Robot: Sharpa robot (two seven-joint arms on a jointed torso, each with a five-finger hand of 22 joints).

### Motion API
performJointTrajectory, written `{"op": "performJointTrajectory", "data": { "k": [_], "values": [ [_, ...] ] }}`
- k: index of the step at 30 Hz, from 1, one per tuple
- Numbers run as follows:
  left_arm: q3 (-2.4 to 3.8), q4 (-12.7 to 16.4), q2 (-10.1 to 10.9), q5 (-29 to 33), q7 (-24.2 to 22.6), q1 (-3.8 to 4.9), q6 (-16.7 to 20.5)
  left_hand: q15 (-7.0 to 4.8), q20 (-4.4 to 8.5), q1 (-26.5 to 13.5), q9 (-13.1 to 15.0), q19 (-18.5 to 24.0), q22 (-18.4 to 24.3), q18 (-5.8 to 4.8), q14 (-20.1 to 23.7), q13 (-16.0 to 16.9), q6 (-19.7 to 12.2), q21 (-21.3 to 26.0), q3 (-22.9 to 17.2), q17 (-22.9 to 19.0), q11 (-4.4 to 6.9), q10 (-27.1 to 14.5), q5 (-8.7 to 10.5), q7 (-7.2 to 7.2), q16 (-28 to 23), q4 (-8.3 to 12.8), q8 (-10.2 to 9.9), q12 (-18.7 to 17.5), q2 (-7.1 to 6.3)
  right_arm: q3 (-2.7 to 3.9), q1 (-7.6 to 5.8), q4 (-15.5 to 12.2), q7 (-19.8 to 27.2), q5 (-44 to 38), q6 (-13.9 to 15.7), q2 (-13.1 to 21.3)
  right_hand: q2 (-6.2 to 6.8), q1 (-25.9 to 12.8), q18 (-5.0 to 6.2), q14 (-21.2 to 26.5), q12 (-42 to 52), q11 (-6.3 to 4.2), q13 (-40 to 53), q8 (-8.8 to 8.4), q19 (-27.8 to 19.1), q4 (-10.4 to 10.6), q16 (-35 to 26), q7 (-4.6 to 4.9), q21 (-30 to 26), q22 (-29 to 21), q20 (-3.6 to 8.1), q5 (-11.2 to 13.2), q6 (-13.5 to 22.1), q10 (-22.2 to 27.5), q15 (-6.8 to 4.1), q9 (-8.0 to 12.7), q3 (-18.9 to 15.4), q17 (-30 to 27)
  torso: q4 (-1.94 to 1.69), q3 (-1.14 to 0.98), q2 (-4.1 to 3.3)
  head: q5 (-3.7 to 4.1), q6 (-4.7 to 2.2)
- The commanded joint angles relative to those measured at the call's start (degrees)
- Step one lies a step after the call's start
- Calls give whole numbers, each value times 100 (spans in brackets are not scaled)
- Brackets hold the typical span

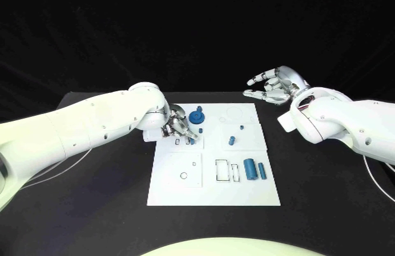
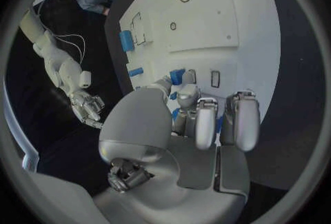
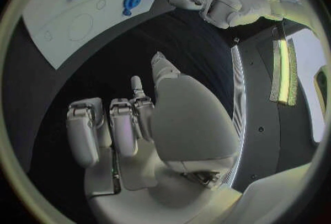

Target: Assemble the parts on the task board

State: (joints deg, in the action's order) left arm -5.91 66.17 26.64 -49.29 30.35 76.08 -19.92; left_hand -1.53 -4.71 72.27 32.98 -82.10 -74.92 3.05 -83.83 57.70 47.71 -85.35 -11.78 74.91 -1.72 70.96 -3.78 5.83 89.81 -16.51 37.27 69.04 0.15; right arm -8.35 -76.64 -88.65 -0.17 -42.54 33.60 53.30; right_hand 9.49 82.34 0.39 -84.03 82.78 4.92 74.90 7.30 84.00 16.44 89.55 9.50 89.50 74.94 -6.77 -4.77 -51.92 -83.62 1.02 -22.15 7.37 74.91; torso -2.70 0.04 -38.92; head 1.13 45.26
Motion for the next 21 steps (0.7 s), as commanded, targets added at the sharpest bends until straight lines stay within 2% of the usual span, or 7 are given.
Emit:
{"op": "performJointTrajectory", "data": {
  "k": [1, 9, 12, 13, 14, 18, 21],
  "values": [
    [0, 0, -16, 84, -11, -1, -43, -44, 32, 124, 56, 4, -426, -54, -617, 11, -19, -28, -113, 1509, 43, 1, -2, -40, 19, 13, -45, -23, -6, 0, -1, 1, 11, -48, -90, -7, -13, -28, -18, -550, -20, -17, 870, 30, 559, -8, -23, 2, -31, 1457, 30, 4, -1, 5, -50, -8, -29, 1319, 1, 0, -4, 4, 12],
    [-1, -2, -12, 185, -21, -1, -18, -72, 50, 489, 235, 12, -426, -52, -617, 19, -30, -23, -680, 1509, 72, -7, 1, -68, 19, 100, -117, -65, -92, -1, -1, 5, 2, -49, -112, -11, -22, -26, -17, -550, -19, -18, 870, 33, 559, -11, -23, 2, -32, 1456, 31, 3, 0, 4, -51, -8, -26, 1319, 0, -3, -1, 5, -2],
    [-2, 0, -2, 245, -22, -1, -13, -82, 63, 577, 376, 9, -435, -53, -617, 12, -29, -23, -1280, 1509, 73, -10, 0, -64, 19, 168, -152, -108, -224, -1, -1, 5, 0, -50, -121, -12, -22, -26, -17, -550, -19, -18, 870, 33, 559, -11, -23, 2, -32, 1456, 31, 3, 0, 4, -51, -8, -26, 1319, -2, -2, -2, 12, -24],
    [-2, 1, 3, 267, -22, -1, -9, -75, 67, 532, 480, 10, -438, -53, -617, 17, -34, -22, -1693, 1509, 70, 0, 3, -63, 19, 230, -159, -125, -322, -1, -1, 5, -1, -50, -124, -12, -22, -26, -17, -550, -19, -18, 870, 33, 559, -11, -23, 2, -32, 1456, 31, 3, 0, 4, -51, -8, -26, 1319, -2, -3, -1, 10, -23],
    [-2, 2, 8, 285, -23, -1, -7, -73, 65, 515, 507, 11, -437, -53, -617, 14, -43, -21, -1785, 1509, 78, 0, 2, -61, 19, 260, -162, -131, -370, -1, -1, 5, -2, -50, -126, -11, -22, -26, -17, -550, -19, -18, 870, 33, 559, -11, -23, 2, -32, 1456, 31, 3, 0, 4, -51, -8, -26, 1319, -1, -4, 0, 16, -20],
    [-3, 29, 45, 354, -24, -1, 23, -53, 61, 270, 811, 8, -451, -53, -617, 6, -83, -21, -2904, 1509, 53, 22, -4, -15, 19, 695, -126, -186, -574, -2, -1, 4, -6, -51, -135, -7, -22, -26, -17, -550, -19, -18, 870, 33, 559, -11, -23, 2, -32, 1456, 31, 3, 0, 4, -51, -8, -26, 1319, -8, -6, 3, 12, -51],
    [-4, 74, 87, 414, -26, -1, 65, -48, 47, 26, 1014, 1, -467, -56, -617, 3, -110, -27, -3448, 1509, 41, 36, -8, -13, 19, 1065, -86, -209, -694, -3, 0, 2, -6, -51, -138, -6, -22, -26, -17, -550, -19, -18, 870, 33, 559, -11, -23, 2, -32, 1456, 31, 3, 0, 4, -51, -8, -26, 1319, -4, -10, 2, -5, -70]
  ]
}}
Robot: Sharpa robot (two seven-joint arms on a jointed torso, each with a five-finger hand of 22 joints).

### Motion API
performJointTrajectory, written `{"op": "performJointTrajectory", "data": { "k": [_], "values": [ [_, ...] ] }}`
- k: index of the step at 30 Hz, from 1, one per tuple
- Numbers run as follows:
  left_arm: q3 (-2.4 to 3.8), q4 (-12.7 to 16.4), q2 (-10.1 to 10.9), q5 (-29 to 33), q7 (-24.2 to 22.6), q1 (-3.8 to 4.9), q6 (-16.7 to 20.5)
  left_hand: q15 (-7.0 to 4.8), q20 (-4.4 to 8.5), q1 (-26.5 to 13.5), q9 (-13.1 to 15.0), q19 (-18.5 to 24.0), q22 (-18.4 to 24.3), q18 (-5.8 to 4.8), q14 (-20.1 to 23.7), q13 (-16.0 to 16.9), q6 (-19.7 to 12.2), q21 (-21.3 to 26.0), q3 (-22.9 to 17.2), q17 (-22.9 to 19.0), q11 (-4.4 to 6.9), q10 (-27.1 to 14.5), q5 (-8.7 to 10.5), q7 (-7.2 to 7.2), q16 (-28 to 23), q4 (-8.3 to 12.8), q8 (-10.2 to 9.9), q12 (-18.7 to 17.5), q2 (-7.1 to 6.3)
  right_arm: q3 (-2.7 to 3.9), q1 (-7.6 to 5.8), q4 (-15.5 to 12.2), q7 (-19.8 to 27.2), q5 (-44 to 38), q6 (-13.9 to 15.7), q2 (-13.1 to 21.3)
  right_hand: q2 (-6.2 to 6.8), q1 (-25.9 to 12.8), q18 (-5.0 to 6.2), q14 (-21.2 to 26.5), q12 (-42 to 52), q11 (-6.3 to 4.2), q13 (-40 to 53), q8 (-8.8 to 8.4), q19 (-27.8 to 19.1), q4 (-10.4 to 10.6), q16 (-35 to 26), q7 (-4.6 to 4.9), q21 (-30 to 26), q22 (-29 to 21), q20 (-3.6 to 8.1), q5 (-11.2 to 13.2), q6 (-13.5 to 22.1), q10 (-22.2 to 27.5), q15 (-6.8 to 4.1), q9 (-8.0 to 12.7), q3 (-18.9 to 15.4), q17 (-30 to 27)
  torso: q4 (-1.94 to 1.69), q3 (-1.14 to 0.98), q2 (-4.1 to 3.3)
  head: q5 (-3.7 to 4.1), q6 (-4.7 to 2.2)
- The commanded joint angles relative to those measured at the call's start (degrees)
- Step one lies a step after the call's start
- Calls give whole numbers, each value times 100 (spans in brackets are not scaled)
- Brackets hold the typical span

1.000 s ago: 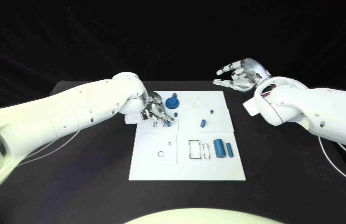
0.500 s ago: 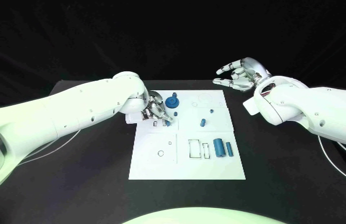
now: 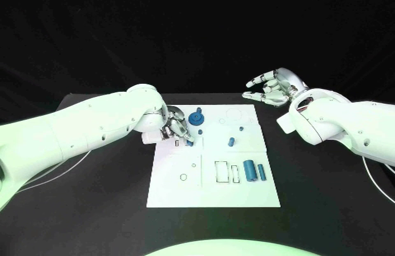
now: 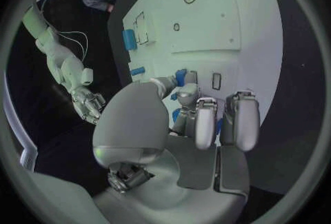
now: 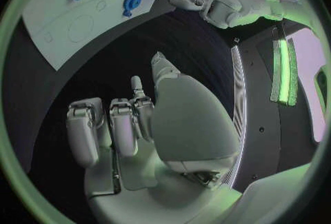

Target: Assemble the parts on the task board

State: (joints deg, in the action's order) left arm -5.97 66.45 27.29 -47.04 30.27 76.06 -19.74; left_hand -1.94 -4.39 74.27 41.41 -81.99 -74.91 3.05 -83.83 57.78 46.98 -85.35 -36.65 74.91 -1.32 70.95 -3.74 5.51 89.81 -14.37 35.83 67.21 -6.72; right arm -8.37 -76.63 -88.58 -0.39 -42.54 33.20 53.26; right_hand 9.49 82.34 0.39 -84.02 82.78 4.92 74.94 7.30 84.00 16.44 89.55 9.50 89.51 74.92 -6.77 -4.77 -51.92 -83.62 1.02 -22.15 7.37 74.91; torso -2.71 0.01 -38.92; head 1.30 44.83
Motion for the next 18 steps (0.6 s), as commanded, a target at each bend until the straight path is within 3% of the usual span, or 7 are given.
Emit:
{"op": "performJointTrajectory", "data": {
  "k": [1, 5, 10, 13, 15, 18],
  "values": [
    [1, 78, 49, 220, -20, 1, 81, -10, 13, -222, 215, -13, -474, -57, -617, 3, -30, -29, -1069, 1509, 3, 47, -26, 19, 19, 939, 69, -25, -19, 0, 0, -5, 16, -52, -99, 0, -22, -26, -17, -550, -20, -18, 866, 33, 559, -11, -23, 2, -32, 1457, 31, 3, 0, 4, -51, -8, -26, 1319, 1, -9, 0, -26, -29],
    [3, 218, 161, 295, -24, 3, 219, -14, 14, -352, 310, -33, -502, -63, -617, 10, -3, -42, -1291, 1509, 5, 66, -75, 19, 19, 1106, 89, -29, -57, -1, 0, -7, 16, -52, -98, 7, -32, -21, -18, -550, -13, -20, 871, 38, 561, -16, -24, 0, -28, 1460, 32, 3, 2, -2, -52, -8, -24, 1319, -2, -7, 1, -31, -26],
    [39, 483, 369, 357, -31, 10, 462, -31, 27, -550, 433, -31, -502, -60, -617, 43, 61, -43, -1534, 1509, 24, 126, -294, 4, 19, 1292, 122, -10, -132, -1, 0, -9, 19, -53, -96, 15, -34, -21, -17, -549, -18, -20, 867, 40, 558, -17, -26, 0, -33, 1457, 33, 3, 3, 1, -53, -8, -25, 1314, -6, -12, 4, -50, -26],
    [61, 635, 491, 358, -39, 15, 611, -44, 38, -640, 484, -46, -521, -64, -617, 63, 100, -52, -1602, 1509, 38, 164, -466, -10, 19, 1360, 131, 3, -173, -2, 0, -10, 21, -53, -96, 21, -34, -21, -16, -549, -16, -20, 868, 41, 557, -18, -26, 0, -36, 1455, 33, 4, 4, 0, -53, -8, -25, 1312, -11, -10, 10, -46, -19],
    [71, 739, 572, 317, -47, 17, 725, -61, 53, -715, 527, -69, -550, -70, -617, 100, 152, -65, -1645, 1509, 56, 215, -722, -26, 19, 1422, 140, 28, -227, -2, 0, -11, 23, -53, -96, 26, -34, -21, -16, -549, -16, -20, 868, 41, 557, -18, -26, 0, -36, 1455, 33, 4, 4, 0, -53, -8, -25, 1312, -13, -8, 14, -57, -22],
    [77, 869, 667, 210, -62, 17, 905, -81, 71, -781, 565, -110, -601, -82, -617, 120, 211, -88, -1675, 1509, 77, 257, -958, -48, 19, 1477, 138, 37, -281, -2, 0, -17, 25, -53, -91, 35, -34, -21, -16, -549, -16, -20, 868, 41, 557, -18, -26, 0, -36, 1455, 33, 4, 4, 0, -53, -8, -25, 1312, -10, -10, 10, -63, -35]
  ]
}}
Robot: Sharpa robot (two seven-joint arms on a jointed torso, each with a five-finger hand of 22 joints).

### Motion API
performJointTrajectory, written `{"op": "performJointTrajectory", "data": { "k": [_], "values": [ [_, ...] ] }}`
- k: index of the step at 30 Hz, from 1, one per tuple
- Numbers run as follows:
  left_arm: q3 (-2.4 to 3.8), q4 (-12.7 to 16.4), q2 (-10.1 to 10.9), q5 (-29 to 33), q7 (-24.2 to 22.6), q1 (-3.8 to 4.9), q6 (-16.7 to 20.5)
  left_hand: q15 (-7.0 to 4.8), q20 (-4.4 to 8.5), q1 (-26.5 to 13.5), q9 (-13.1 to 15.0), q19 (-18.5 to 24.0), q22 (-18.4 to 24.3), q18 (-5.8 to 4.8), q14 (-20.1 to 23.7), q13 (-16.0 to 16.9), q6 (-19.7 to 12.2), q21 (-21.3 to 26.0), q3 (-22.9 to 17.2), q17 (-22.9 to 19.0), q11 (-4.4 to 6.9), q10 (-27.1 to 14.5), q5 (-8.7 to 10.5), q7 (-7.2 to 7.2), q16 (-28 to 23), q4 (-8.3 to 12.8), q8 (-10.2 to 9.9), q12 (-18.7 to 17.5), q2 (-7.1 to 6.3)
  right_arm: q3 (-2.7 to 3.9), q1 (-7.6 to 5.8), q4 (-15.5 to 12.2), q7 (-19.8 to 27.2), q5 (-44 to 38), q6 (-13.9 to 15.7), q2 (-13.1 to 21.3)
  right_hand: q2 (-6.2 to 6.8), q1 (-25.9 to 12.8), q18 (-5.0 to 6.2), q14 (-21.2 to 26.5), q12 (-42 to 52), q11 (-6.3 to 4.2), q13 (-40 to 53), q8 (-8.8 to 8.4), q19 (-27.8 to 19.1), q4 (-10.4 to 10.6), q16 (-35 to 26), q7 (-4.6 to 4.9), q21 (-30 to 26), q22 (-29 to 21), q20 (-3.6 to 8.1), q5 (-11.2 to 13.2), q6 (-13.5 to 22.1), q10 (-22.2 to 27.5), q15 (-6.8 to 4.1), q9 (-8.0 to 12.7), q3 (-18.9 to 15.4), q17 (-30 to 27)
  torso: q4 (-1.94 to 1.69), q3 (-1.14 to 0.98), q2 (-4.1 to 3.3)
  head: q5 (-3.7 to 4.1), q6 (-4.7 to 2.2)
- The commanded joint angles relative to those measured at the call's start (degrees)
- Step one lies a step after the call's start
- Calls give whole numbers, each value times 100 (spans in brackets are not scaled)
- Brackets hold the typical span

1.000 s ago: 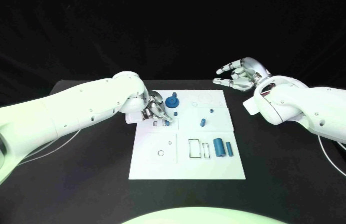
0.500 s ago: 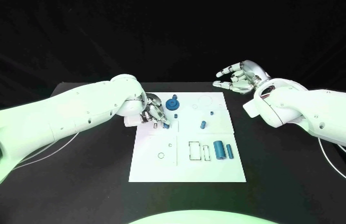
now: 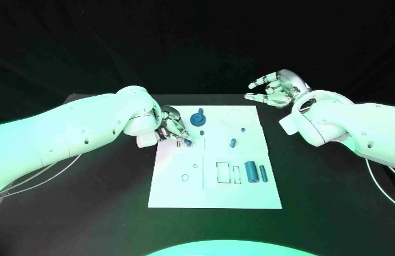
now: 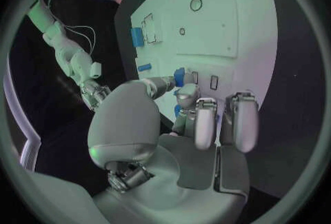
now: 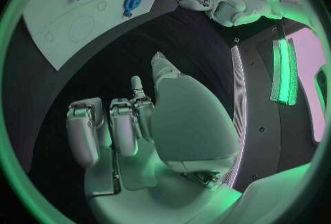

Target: Assemble the parts on the task board

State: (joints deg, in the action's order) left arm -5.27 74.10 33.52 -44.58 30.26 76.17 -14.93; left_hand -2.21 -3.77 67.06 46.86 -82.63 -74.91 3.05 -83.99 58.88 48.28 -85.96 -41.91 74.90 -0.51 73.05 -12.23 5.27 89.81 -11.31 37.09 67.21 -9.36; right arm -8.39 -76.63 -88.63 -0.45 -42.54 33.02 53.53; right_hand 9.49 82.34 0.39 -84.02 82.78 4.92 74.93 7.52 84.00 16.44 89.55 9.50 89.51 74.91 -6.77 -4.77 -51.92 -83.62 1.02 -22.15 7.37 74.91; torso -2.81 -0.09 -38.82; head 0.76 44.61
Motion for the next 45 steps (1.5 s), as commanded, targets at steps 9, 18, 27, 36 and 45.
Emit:
{"op": "performJointTrajectory", "data": {
  "k": [9, 18, 27, 36, 45],
  "values": [
    [-43, 445, 209, -762, -118, -42, 1019, -92, 45, -138, 74, -142, -724, -111, -601, 73, 197, -82, -1176, 1510, 37, 145, -520, -65, 19, 1243, -1, 72, -114, -1, -1, -33, 39, -53, -67, 37, -37, -25, -19, -549, -18, -21, 868, 23, 561, -19, -26, -1, -28, 1461, 34, 5, 7, 0, -54, -7, -29, 1315, 1, 6, -10, -28, 2],
    [-65, 651, 270, -1422, -146, -233, 1546, -108, 59, -151, 87, -184, -779, -124, -601, 116, 245, -106, -1184, 1510, 54, 197, -619, -82, 19, 1261, -10, 99, -150, -4, 0, -37, 49, -55, -57, 49, -37, -25, -19, -549, -18, -21, 868, 23, 561, -19, -26, -1, -28, 1461, 34, 5, 7, 0, -54, -7, -29, 1315, 7, 9, -9, -45, 18],
    [-72, 738, 265, -1711, -157, -375, 1876, -118, 66, -155, 92, -214, -816, -133, -600, 143, 273, -122, -1190, 1505, 64, 230, -665, -93, 15, 1267, -14, 118, -167, -6, 2, -48, 51, -57, -59, 64, -37, -25, -19, -549, -18, -21, 868, 23, 561, -19, -26, -1, -28, 1461, 34, 5, 7, 0, -54, -7, -29, 1315, 14, 7, -17, -29, 35],
    [-102, 790, 235, -1924, -160, -400, 2079, -126, 73, -169, 97, -219, -823, -134, -598, 167, 302, -125, -1195, 1500, 74, 262, -713, -103, 12, 1262, -19, 134, -185, -7, 3, -49, 52, -59, -52, 70, -40, -26, -16, -548, -27, -22, 859, 28, 555, -22, -28, -1, -39, 1454, 36, 6, 14, 7, -56, -6, -35, 1309, 14, 7, -21, -60, 37],
    [-108, 844, 260, -1968, -159, -418, 2141, -129, 76, -172, 98, -230, -837, -138, -597, 182, 313, -131, -1199, 1497, 79, 278, -729, -108, 9, 1262, -21, 145, -192, -7, 5, -42, 55, -60, -55, 69, -40, -26, -16, -548, -27, -22, 859, 28, 555, -22, -28, -1, -39, 1454, 36, 6, 14, 7, -56, -6, -35, 1309, 9, 8, -17, -45, 54]
  ]
}}
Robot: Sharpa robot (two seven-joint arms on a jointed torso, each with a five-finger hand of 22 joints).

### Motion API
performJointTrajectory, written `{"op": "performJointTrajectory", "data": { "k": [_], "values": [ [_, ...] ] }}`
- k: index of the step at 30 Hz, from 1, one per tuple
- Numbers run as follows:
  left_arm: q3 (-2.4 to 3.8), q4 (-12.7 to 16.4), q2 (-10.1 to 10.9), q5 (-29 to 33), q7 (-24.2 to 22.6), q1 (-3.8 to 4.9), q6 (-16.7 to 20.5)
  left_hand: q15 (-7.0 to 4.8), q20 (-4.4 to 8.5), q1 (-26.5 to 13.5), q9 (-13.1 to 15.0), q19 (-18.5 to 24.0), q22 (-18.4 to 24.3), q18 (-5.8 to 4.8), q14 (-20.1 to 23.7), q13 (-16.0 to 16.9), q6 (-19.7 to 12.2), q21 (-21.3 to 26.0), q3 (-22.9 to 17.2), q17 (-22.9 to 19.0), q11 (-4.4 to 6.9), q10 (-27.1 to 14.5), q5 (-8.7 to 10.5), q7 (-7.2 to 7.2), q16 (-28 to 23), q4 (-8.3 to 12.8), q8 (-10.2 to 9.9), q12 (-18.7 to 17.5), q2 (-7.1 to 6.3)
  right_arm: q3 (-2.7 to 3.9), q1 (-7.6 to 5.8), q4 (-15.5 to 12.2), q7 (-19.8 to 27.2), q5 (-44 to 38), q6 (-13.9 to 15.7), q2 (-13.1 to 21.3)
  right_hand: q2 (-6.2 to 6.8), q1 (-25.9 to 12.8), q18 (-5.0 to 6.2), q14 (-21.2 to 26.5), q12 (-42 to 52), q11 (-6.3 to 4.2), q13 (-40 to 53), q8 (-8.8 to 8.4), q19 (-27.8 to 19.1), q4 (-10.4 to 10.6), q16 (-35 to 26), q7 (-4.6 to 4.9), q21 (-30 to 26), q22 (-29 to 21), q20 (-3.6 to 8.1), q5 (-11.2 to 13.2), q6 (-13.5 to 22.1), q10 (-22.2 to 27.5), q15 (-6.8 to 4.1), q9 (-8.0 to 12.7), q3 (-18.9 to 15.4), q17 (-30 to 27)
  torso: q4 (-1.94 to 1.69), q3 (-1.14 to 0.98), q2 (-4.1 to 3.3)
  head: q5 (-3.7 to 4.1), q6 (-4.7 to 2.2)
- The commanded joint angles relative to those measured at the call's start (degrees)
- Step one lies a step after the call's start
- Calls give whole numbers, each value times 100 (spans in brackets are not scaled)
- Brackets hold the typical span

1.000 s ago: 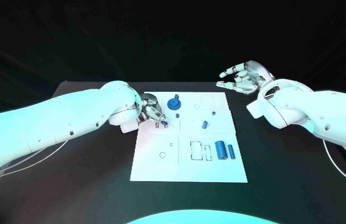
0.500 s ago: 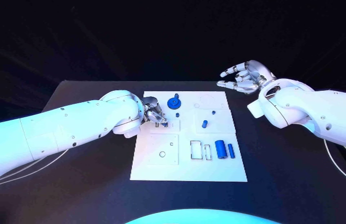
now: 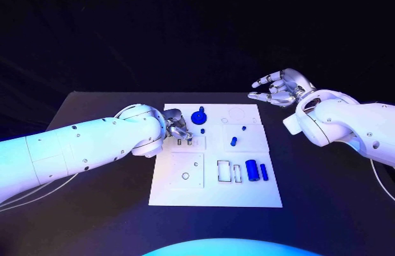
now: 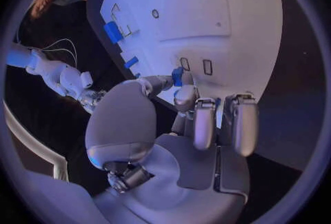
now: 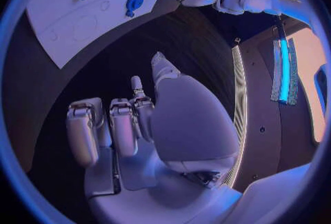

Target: Assemble the parts on the task board

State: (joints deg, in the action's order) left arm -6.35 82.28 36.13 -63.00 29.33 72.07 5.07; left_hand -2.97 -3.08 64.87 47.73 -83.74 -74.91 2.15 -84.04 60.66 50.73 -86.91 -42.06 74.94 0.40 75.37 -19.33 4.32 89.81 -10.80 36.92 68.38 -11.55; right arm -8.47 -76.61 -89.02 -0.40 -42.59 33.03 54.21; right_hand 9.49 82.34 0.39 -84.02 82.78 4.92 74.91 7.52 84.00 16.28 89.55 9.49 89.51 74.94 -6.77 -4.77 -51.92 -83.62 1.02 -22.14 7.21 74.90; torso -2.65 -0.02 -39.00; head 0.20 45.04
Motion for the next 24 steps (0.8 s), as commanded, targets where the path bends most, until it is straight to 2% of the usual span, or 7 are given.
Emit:
{"op": "performJointTrajectory", "data": {
  "k": [1, 11, 14, 24],
  "values": [
    [0, 28, 2, -129, -65, -11, 142, -53, 8, 47, 11, -118, -837, -47, -591, 5, 69, -36, -1184, 1493, -13, 46, -20, -12, 9, 1212, -4, 28, 27, 0, 4, -2, 50, -55, -56, 0, -40, -26, -16, -548, -27, -22, 861, 29, 555, -6, -28, -1, -39, 1452, 36, 6, 14, 7, -56, -6, -18, 1309, -7, 1, 1, 12, 11],
    [-13, 33, -4, -267, -54, -44, 191, -58, 11, 47, 12, -127, -849, -50, -592, 0, 80, -41, -1189, 1496, -8, 52, -37, -18, 11, 1216, -7, 24, 19, -1, 11, 10, 51, -56, -66, -8, -40, -26, -16, -548, -27, -22, 861, 29, 555, -6, -28, -1, -39, 1452, 36, 6, 14, 7, -56, -6, -18, 1309, -1, 4, 4, 10, 51],
    [-16, 38, -3, -291, -51, -52, 188, -58, 11, 47, 12, -127, -849, -50, -592, 0, 80, -41, -1189, 1496, -8, 52, -37, -18, 11, 1216, -7, 24, 19, -2, 13, 13, 48, -56, -67, -9, -43, -27, -16, -547, -29, -23, 859, 35, 556, -8, -29, -2, -38, 1453, 38, 7, 19, 8, -57, -5, -23, 1308, -1, 6, 2, 9, 45],
    [-21, 55, 2, -377, -47, -83, 154, -66, 19, 47, 14, -134, -856, -52, -592, 2, 104, -44, -1199, 1495, 1, 69, -76, -27, 11, 1223, -15, 21, -2, -2, 19, 21, 29, -77, -81, -19, -44, -20, -18, -549, -24, -23, 863, 37, 560, -13, -26, -2, -30, 1457, 38, 5, 21, 3, -57, -5, -22, 1316, -2, 2, 3, 8, 72]
  ]
}}
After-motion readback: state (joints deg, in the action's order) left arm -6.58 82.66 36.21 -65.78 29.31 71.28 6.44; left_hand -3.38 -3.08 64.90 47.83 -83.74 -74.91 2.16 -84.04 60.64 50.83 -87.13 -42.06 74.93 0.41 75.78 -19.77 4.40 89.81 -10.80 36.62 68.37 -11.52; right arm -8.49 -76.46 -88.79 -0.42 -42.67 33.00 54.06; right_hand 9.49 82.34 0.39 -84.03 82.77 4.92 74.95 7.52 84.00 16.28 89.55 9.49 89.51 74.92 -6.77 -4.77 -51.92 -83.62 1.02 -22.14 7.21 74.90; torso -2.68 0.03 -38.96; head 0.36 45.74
